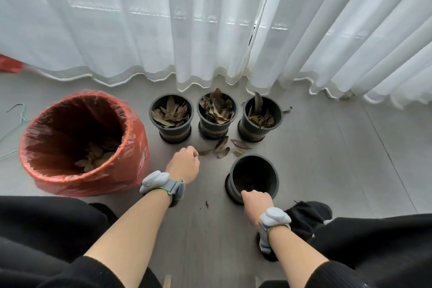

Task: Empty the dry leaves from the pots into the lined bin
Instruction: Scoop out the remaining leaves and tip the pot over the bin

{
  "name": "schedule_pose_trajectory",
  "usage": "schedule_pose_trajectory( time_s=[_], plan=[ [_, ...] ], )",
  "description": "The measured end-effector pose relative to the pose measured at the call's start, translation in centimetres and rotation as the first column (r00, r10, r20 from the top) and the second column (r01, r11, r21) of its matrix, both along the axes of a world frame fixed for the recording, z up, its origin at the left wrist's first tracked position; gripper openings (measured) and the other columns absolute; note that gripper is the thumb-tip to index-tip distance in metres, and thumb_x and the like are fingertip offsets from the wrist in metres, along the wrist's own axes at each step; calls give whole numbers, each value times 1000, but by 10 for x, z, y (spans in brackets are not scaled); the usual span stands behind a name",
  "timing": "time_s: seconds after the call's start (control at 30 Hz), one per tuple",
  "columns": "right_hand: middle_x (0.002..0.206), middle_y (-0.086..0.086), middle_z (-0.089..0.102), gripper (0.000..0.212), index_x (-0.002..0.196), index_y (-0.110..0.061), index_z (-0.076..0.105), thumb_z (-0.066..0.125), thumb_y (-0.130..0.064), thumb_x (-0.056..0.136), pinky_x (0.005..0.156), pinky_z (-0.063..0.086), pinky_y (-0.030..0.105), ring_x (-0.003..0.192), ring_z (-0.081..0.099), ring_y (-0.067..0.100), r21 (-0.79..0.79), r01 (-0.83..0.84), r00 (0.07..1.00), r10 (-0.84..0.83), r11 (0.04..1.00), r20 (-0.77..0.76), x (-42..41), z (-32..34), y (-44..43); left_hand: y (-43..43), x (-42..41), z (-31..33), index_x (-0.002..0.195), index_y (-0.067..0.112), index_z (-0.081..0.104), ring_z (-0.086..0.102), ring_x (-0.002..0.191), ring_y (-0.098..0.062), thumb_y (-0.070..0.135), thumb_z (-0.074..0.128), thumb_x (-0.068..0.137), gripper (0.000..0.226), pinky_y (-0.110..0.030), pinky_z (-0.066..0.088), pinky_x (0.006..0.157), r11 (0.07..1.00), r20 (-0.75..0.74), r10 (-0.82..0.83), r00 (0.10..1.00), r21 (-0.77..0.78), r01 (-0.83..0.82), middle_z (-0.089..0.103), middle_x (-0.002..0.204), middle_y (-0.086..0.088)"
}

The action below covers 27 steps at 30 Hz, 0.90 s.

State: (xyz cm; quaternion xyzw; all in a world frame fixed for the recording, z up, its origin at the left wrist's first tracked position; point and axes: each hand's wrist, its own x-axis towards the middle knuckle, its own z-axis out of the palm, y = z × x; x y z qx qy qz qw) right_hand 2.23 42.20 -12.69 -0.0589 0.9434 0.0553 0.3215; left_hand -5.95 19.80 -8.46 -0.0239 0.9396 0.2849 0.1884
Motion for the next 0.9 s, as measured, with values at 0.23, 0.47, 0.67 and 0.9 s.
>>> schedule_pose_trajectory(
  time_s=[0.23,0.47,0.67,0.9],
  plan=[
    [113,2,64,19,96,-23,44,46,-6,89,78,37,31,104,63,24,42,360,933,-359,932,-26,-14,9,80,86,-31,28,115,16,53,53,108,-24,23,41,99,22,-40,45,92,985,-88,-158,984,52,163,56,115,-5],
    [112,4,62,28,112,-18,52,50,-5,87,79,36,31,103,62,25,73,491,871,-490,868,-33,-80,7,164,169,-89,34,121,18,53,57,100,-18,22,43,100,23,-39,49,87,966,-282,-140,949,172,194,60,111,2],
    [109,5,66,16,102,-19,47,47,-9,90,77,34,33,102,60,26,68,524,849,-514,849,-119,-164,0,224,216,-190,28,120,16,54,58,97,-16,17,46,98,23,-34,48,83,968,-440,-29,897,211,135,62,109,2],
    [100,8,61,41,109,-9,62,71,-33,77,74,47,40,87,59,31,-208,355,631,-397,912,-666,-199,17,225,235,-273,35,124,11,53,55,108,-24,15,41,99,28,-42,45,93,980,-282,-9,959,187,64,59,120,-5]
  ],
)
